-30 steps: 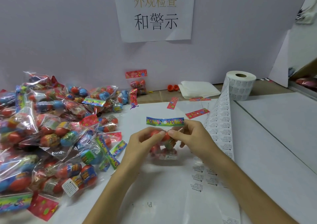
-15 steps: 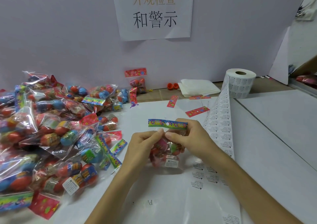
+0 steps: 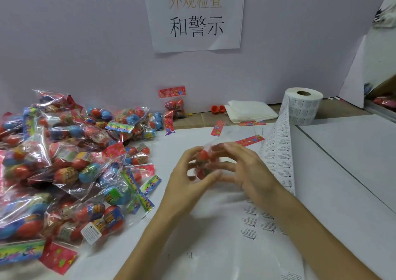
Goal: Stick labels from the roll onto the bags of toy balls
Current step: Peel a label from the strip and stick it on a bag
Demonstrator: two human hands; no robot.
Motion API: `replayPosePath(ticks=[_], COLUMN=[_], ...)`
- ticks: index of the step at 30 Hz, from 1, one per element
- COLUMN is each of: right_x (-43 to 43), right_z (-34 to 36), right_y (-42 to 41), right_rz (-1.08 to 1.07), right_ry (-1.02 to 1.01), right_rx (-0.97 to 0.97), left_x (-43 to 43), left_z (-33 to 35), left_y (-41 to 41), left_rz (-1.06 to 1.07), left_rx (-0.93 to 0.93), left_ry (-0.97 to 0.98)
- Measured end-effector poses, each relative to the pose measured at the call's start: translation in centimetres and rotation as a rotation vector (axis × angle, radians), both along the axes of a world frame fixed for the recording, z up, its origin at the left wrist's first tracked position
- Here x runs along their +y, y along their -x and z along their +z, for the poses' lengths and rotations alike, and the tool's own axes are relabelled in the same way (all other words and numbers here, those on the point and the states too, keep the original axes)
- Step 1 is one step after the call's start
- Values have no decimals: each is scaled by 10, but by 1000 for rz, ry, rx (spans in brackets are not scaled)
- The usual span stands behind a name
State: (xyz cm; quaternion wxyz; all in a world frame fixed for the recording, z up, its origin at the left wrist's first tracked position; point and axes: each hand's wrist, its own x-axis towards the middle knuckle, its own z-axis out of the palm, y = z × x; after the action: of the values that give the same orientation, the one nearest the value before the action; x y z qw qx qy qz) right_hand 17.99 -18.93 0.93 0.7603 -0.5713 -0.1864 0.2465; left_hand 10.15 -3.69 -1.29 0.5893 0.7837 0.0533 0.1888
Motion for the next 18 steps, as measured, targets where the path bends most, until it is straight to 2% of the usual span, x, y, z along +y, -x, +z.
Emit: replayPosePath(ticks=[3, 6, 8, 9, 12, 15, 17, 18], right_x=[2, -2, -5, -7, -10, -9, -9, -10], right_z=[0, 0, -1, -1, 2, 1, 2, 5], right_y=[1, -2, -6, -8, -9, -10, -10, -9], right_rz=[17, -246, -392, -398, -314, -396, -410, -324], right_ry=[52, 88, 220, 245, 239, 359, 402, 329], right_rx=[-111, -246, -348, -338, -262, -379, -254, -86], left_x=[4, 11, 14, 14, 10, 4, 0, -1], left_z=[0, 4, 7, 8, 11, 9, 6, 3], left_y=[-1, 1, 3, 4, 5, 3, 4, 4], left_rz=[87, 45, -35, -70, -105, -15, 114, 173], left_rx=[62, 133, 154, 163, 161, 49, -112, -217], left_ry=[176, 484, 585, 587, 488, 330, 104, -121])
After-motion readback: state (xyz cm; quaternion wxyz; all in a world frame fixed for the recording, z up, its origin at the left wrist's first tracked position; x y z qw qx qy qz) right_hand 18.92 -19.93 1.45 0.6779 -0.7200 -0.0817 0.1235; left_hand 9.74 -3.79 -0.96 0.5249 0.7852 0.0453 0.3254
